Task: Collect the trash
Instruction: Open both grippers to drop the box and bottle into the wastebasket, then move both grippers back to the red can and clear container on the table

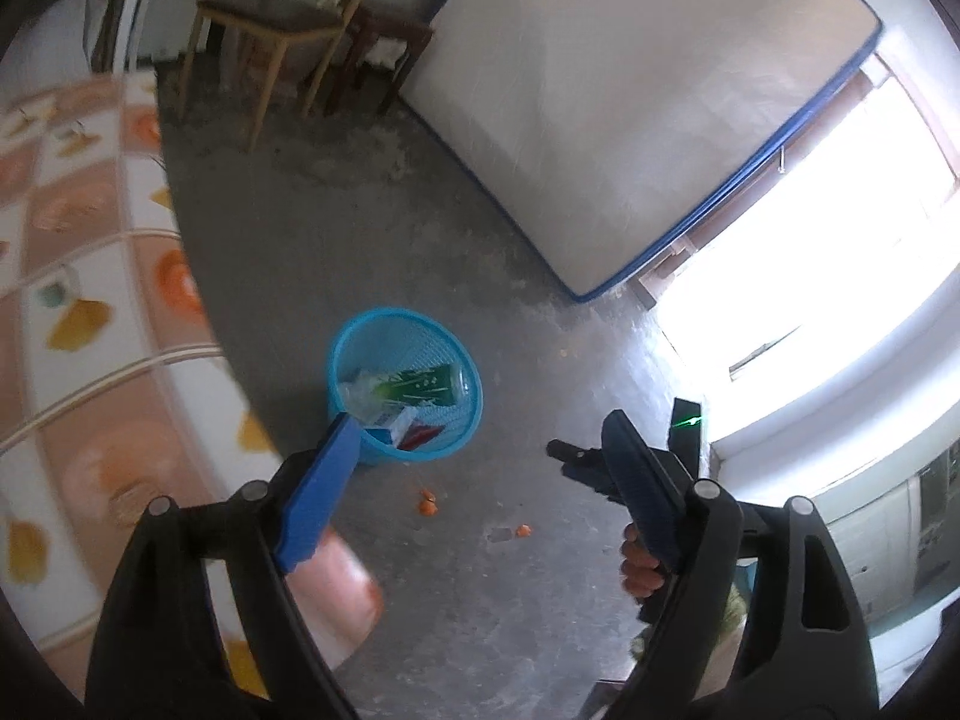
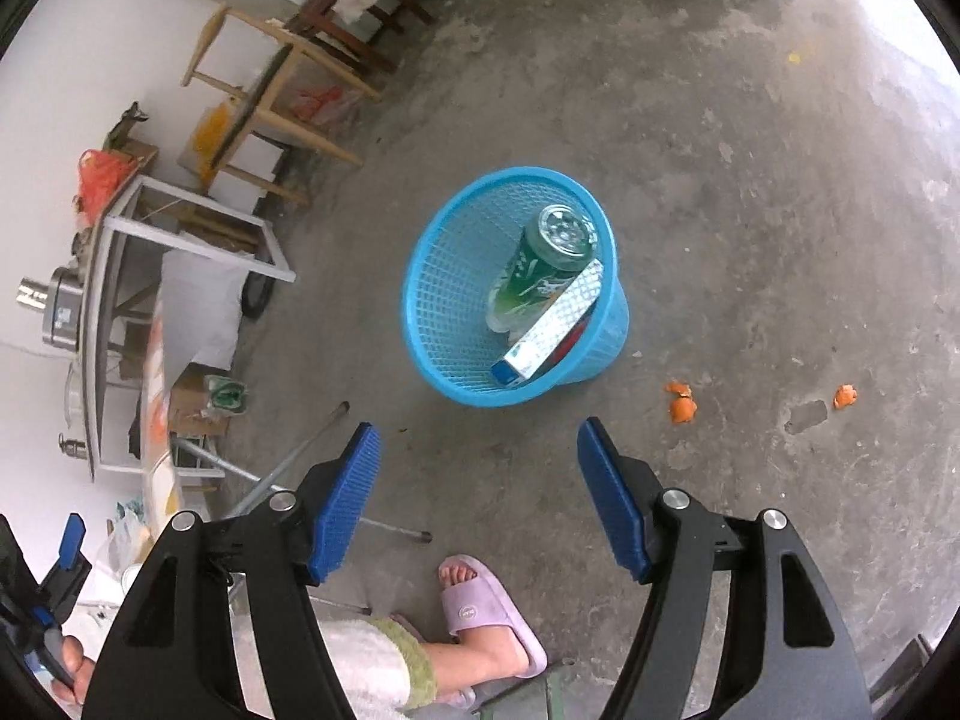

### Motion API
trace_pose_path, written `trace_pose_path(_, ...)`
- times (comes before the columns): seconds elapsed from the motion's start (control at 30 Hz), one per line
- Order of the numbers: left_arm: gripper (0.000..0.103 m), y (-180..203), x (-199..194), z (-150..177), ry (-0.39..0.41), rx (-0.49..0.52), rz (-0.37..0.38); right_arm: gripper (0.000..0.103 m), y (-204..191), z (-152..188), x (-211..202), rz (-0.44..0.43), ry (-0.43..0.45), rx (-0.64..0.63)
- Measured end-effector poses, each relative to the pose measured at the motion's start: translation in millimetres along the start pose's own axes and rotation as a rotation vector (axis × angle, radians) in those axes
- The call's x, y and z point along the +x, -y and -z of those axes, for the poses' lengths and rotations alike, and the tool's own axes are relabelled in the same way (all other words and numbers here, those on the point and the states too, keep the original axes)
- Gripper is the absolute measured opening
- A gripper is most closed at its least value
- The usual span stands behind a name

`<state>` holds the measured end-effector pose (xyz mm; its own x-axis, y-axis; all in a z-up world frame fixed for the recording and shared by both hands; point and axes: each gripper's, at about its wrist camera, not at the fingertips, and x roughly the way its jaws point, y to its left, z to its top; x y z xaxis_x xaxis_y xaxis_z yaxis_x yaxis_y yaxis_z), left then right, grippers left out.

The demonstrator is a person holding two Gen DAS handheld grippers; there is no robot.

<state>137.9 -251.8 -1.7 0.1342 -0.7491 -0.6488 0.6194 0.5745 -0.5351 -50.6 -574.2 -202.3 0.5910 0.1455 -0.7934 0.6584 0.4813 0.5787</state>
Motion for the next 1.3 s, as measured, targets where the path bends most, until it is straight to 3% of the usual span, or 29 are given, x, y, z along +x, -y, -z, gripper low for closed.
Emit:
trace_pose_path(0.37, 0.09, -13.8, -90.9, 60.5, 0.117, 0.065, -0.148, 0.081, -101.7, 35.9, -40.9, -0.089, 0.024, -0.276)
trace_pose_path(0.73, 0.094, -77.0, -173.1, 131.5, 0.221, -0.066, -0.379, 0.084, -248.0, 95.2, -17.5, -0.177, -0.099, -0.622)
trace_pose_path(0.9, 0.094, -113.8, -192.3, 141.9, 0.251, -0.155, -0.479, 0.084, -307.9, 129.3, -2.9, -0.24, -0.168, -0.733)
trace_pose_path(1.3, 0.095, -174.0, -230.4, 162.9, 0.35, -0.301, -0.491, 0.084, -435.8, 177.2, 59.3, -0.331, -0.364, -0.903)
